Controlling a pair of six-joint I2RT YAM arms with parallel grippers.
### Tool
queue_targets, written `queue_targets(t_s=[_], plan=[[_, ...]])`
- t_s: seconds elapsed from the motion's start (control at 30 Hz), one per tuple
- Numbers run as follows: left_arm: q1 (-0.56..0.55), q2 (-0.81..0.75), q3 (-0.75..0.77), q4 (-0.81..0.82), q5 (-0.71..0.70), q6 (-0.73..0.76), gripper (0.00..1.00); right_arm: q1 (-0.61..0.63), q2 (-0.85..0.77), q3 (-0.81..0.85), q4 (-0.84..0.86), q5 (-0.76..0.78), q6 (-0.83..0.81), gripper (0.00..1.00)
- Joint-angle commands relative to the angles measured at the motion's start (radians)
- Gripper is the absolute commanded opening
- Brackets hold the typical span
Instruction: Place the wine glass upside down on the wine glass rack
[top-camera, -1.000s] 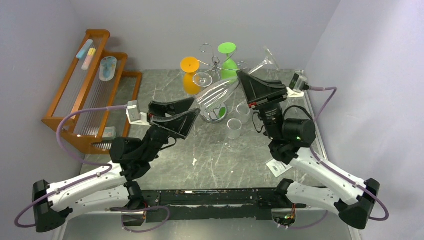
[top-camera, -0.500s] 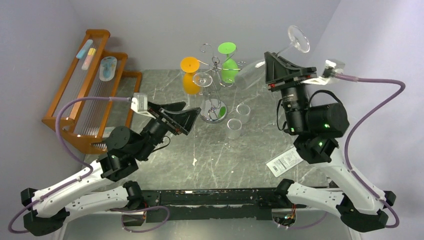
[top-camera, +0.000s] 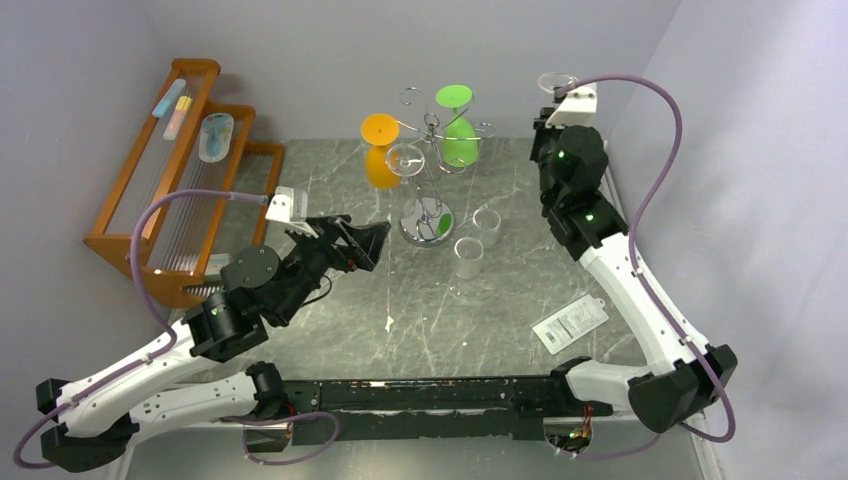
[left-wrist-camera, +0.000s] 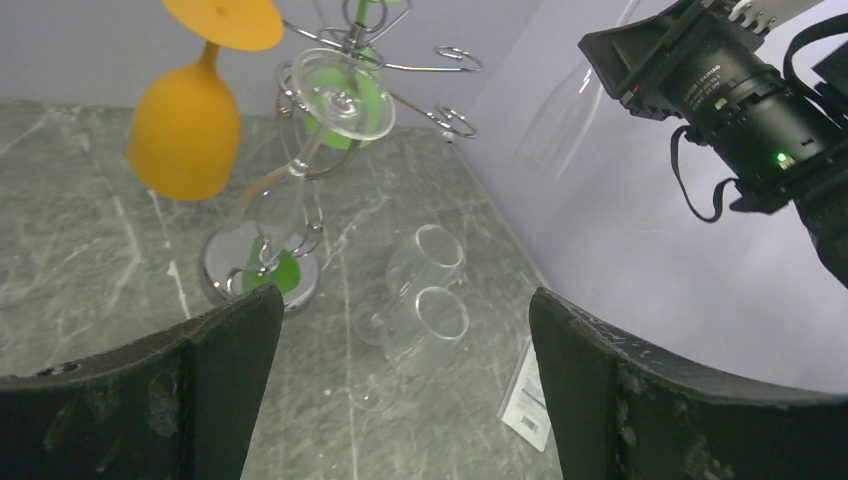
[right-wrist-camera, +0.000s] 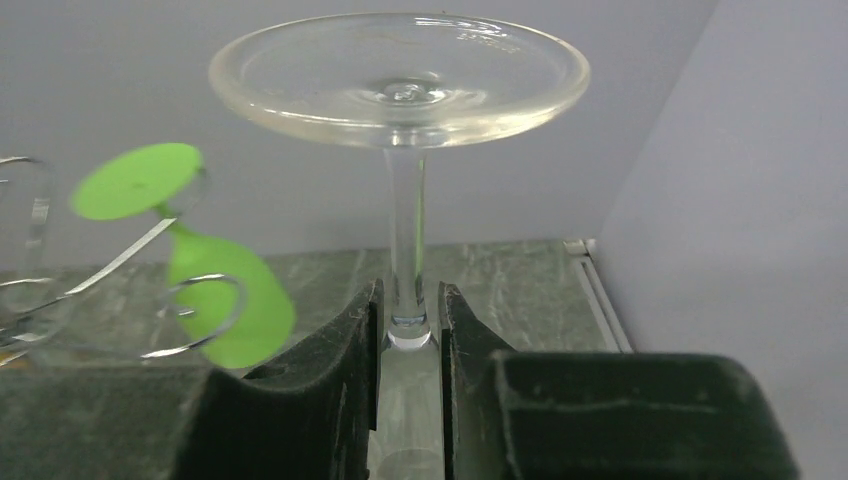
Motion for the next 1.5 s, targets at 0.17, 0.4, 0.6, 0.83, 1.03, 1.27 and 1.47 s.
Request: queue_targets(t_s=[0.17,0.4,0.6,0.83,1.03,1.27,1.47], plan=[[-0.004,-0.066,0.023,-0.125,-0.074,0.015,0.97,-0.316,0.101,-0.031,0.017,-0.479,0.109,0.00],[-0.004,-0.070,0.028,-0.155,-0.081,0.011,0.97,-0.447,0.223,0.011,0.018,-0.906,0.080,0.00],[-0.004,-0.055,0.047,-0.166,-0.074,0.018,0.96,-0.465,0.331,0.079,0.013,-1.157,-0.022,0.00],[-0.005,-0.019,0.063,-0.166,-0.080,0.023,0.96,-0.465,0.429,0.129,0.032,-1.365,-0.041,0.00],[-0.004,0.003,0.055,-0.155,-0.074,0.012,0.96,-0.465,0.453,0.096,0.128,-1.467,-0.004,0.00],[-0.005,0.035,0.074,-0.176,-0.088,0.003,0.96,-0.465,0.458,0.058,0.245,-1.574,0.062,0.00],[-0.005,0.028,0.068,-0.161,-0.074,0.009,0.96,-0.452,0.463,0.044,0.295,-1.603,0.107,0.00]])
